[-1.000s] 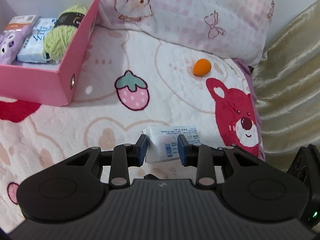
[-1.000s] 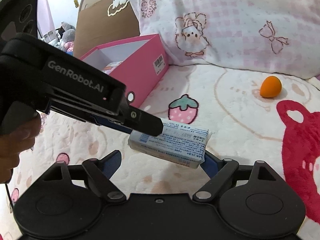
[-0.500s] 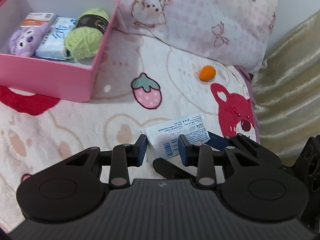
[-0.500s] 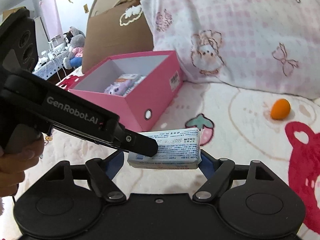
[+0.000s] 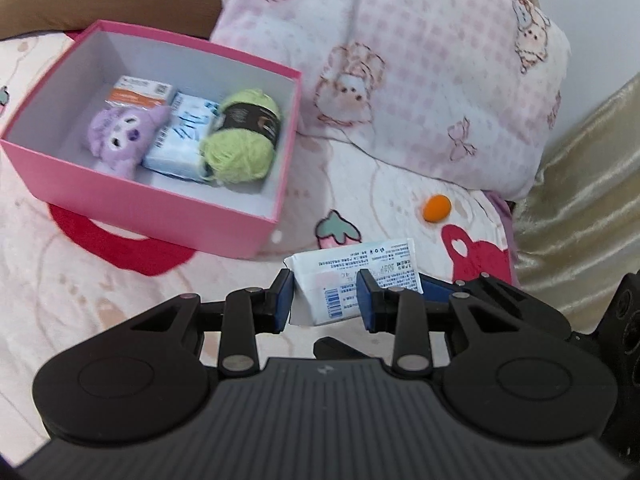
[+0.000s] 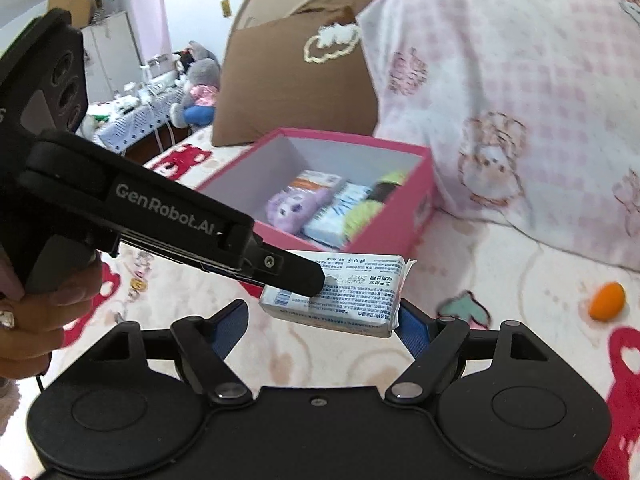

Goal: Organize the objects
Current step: 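Carry the white medicine box over the pink box with the right gripper, then lower the medicine box into the pink box beside the yarn ball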

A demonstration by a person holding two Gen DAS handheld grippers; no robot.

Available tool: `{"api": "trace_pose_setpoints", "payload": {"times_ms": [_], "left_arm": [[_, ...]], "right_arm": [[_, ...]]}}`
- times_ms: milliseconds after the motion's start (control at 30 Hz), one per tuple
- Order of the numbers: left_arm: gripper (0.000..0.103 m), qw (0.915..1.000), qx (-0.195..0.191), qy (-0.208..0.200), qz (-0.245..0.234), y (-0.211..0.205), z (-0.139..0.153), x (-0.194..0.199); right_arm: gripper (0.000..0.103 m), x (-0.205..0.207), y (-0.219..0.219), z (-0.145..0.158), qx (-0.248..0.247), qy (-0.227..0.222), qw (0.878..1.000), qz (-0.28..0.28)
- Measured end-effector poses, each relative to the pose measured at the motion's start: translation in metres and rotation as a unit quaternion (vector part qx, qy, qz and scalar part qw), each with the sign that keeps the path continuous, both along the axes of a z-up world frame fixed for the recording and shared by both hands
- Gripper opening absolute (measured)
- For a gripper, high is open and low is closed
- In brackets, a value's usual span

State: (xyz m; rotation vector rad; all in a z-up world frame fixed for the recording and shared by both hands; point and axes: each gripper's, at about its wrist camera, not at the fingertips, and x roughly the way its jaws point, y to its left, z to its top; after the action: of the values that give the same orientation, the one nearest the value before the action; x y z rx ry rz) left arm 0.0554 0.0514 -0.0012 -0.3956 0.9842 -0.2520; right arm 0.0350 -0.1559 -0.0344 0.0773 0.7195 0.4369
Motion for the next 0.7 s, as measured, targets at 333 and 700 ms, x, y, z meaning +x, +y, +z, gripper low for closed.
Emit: {"api": "trace_pose_setpoints", "payload": {"times_ms": [333,700], "left_arm": [[0.031,0.9993,0.024,-0.021,0.021,0.035,0.035,0.018],[0.031,0.9967,0.069,-0.012,0.04,0.058,0.036,0.063]], "right_arm": [[0.077,0.033,0.04,0.017,-0.031,-0.008,0.999,0.021],[0.049,0.083,0.049,0.012,-0.026,0.011,0.999,0.04]]}}
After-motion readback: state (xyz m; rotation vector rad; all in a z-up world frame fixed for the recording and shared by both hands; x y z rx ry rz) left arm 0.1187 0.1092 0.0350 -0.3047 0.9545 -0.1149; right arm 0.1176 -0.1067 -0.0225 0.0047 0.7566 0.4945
